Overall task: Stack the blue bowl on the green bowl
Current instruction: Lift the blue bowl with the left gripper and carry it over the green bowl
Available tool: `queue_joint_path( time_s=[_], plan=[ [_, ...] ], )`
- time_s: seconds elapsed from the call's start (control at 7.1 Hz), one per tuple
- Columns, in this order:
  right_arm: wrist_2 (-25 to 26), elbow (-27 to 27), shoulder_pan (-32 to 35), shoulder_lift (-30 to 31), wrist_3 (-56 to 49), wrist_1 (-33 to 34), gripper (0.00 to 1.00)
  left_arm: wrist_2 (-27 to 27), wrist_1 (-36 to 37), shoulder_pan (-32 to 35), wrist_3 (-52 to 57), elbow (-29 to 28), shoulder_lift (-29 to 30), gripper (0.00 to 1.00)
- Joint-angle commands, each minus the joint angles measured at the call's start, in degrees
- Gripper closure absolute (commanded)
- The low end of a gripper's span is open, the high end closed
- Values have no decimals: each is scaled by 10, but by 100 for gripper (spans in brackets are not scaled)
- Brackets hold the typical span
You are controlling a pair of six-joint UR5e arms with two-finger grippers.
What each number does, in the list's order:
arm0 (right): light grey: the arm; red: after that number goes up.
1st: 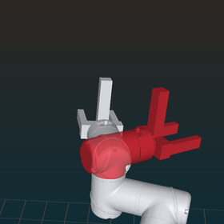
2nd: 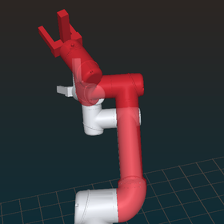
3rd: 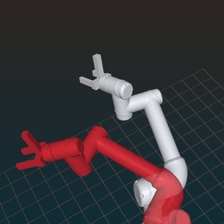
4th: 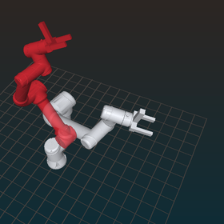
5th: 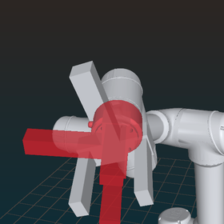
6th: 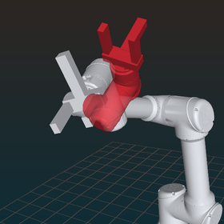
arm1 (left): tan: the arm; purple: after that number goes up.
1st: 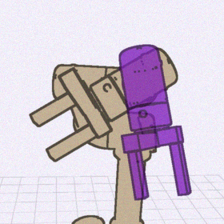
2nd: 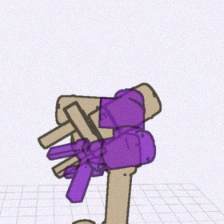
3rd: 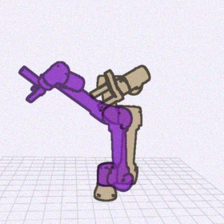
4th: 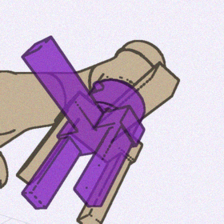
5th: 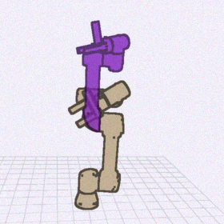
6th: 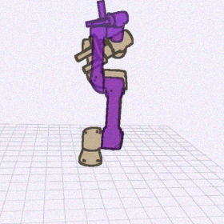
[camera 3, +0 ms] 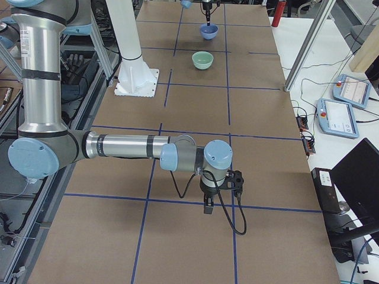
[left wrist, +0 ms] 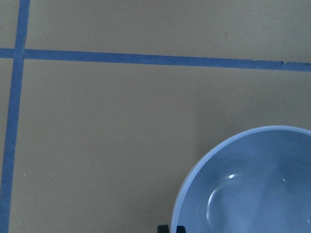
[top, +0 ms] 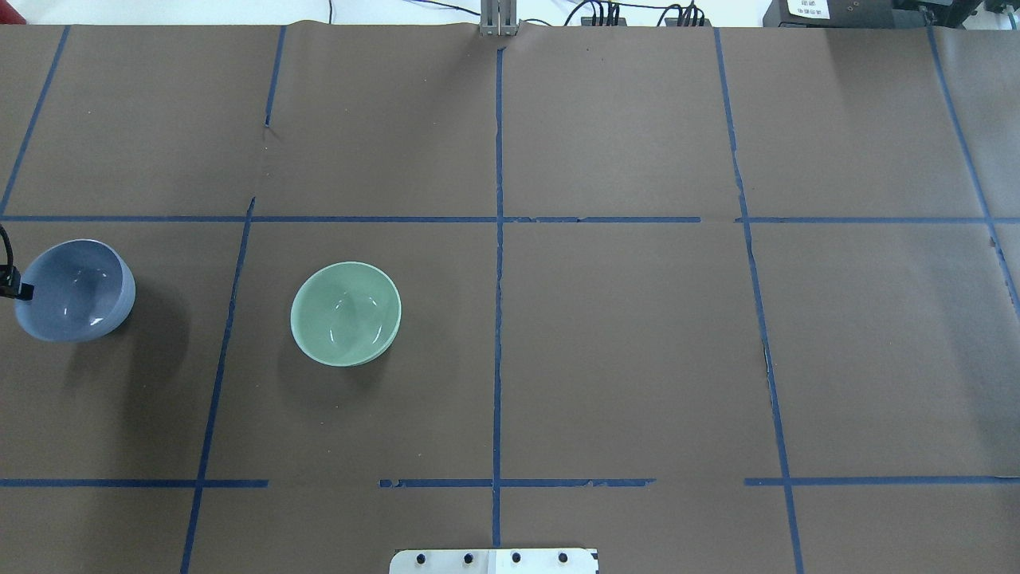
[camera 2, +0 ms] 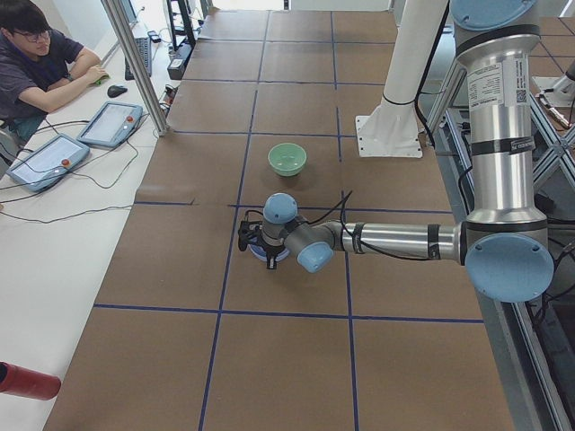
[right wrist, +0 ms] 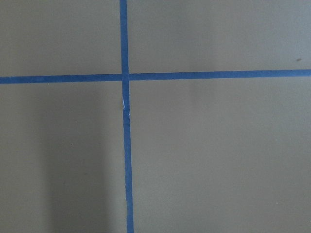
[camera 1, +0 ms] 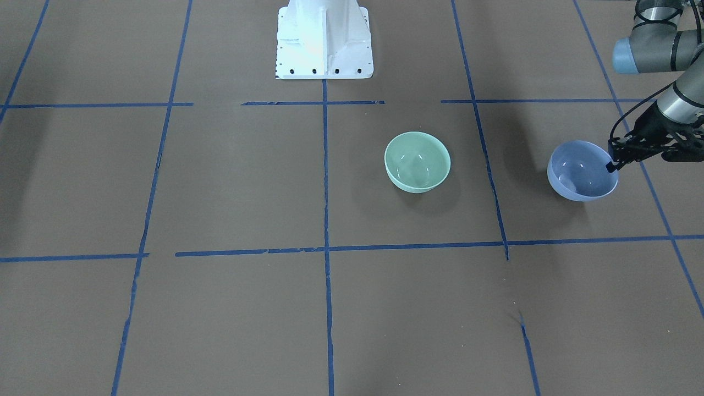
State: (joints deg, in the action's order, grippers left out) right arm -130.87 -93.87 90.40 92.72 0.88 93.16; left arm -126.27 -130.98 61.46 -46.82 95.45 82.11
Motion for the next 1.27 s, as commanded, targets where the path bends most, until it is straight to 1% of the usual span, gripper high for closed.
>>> queue_joint_path(
  time_s=[0.0,0.14,0.28,0.42,0.56,0.7,0.85,0.99,1.13],
  plan=[
    [0,0,0,0,1,0,0,2,144,1,-56,119,24,100],
    [0,0,0,0,1,0,0,6,204,-2,-141,150,69,100],
    [0,0,0,0,1,0,0,7,219,-49,-226,175,97,100],
    [0,0,0,0,1,0,0,8,220,-97,-307,188,128,100],
    [0,0,0,0,1,0,0,23,253,-144,-368,198,163,100],
    [0,0,0,0,0,0,0,82,323,-181,-380,200,219,100],
    [0,0,0,0,1,0,0,94,358,-201,-396,199,243,100],
    [0,0,0,0,0,0,0,95,360,-213,-411,198,251,100],
    [0,0,0,0,0,0,0,114,360,-225,-418,187,258,100]
  ],
)
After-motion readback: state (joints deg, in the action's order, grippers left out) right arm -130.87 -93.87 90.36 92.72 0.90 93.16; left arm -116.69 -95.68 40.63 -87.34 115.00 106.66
